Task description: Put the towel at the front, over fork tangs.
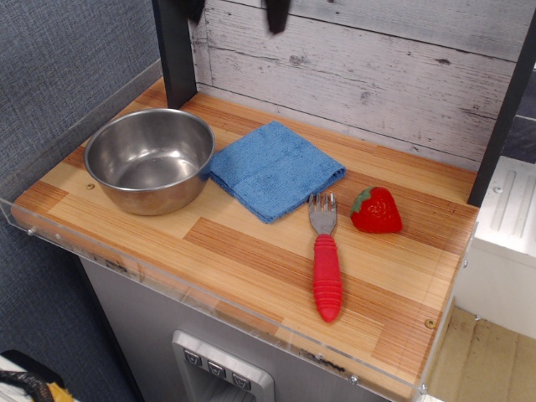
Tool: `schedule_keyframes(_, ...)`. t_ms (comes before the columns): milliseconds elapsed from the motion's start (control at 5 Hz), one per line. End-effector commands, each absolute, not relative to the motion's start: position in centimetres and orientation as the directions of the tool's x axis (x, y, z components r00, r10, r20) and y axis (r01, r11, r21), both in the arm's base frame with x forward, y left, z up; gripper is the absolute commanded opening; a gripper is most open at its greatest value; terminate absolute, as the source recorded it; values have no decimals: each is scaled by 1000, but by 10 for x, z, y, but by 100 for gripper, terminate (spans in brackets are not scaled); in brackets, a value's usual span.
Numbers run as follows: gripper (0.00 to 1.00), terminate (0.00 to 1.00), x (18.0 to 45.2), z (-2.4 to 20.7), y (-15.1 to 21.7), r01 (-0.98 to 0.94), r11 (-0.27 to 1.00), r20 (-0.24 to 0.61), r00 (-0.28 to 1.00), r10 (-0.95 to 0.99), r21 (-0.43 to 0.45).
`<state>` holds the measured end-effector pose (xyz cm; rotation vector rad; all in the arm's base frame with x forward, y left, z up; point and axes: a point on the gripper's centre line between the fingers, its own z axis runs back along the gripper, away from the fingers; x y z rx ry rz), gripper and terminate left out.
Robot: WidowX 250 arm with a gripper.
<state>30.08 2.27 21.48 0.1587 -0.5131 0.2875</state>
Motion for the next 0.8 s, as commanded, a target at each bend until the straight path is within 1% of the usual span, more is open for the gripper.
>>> schedule_keyframes(0, 100, 0, 350, 227, 27, -349, 917, 347, 899, 268, 195)
schedule_keyframes(200, 100, 0, 349, 203, 29, -326, 913, 247, 932, 265, 247)
schedule_keyframes(400, 100, 0, 328, 183, 24, -295, 929, 177, 950, 258, 225)
schedule_keyframes(600, 100, 0, 310, 177, 19, -283, 943, 180, 951, 251, 177)
